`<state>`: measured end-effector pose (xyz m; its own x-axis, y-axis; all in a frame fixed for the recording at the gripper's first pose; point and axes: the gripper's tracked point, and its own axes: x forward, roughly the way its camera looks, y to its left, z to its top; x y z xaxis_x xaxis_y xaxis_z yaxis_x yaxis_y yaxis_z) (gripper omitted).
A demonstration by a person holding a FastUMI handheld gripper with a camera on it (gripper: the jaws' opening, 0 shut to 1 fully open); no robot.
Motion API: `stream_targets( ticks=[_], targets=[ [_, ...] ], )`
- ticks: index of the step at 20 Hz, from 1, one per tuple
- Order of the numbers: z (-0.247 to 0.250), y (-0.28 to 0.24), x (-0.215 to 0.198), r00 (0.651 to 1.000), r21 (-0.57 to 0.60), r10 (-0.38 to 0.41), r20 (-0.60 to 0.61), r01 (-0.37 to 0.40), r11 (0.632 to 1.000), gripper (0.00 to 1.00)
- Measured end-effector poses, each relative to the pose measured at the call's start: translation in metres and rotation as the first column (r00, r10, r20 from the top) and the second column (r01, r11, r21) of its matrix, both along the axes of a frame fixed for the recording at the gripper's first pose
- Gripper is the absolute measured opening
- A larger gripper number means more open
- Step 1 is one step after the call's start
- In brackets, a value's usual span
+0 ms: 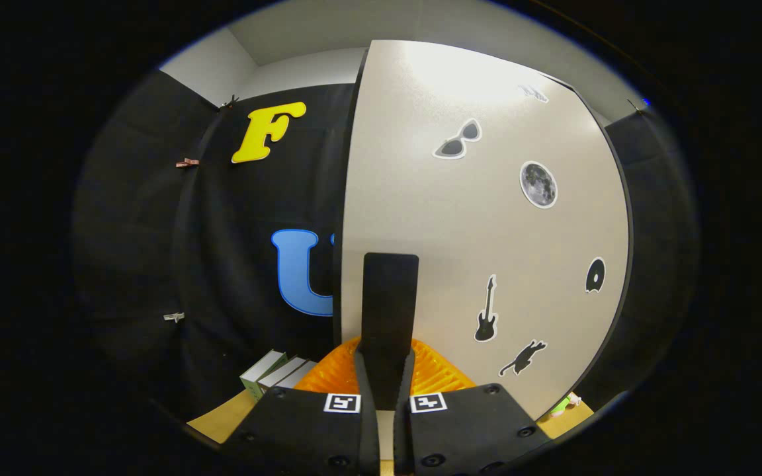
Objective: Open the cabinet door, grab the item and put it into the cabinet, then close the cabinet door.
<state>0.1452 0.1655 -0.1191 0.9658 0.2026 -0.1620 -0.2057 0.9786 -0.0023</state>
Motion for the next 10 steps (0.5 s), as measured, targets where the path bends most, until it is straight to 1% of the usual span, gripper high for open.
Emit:
stream_targets(
  ticks=[4,7,10],
  targets=[
    [0.008,-0.01,-0.03,0.999,0.019,0.044,-0.013,-0.044,0.999,0.12],
    [0.013,-0.023,-0.051,0.998,0.023,0.064,-0.013,-0.064,0.998,0.12],
    [0.02,-0.033,-0.074,0.994,0.033,0.104,-0.019,-0.103,0.994,0.12]
  ],
)
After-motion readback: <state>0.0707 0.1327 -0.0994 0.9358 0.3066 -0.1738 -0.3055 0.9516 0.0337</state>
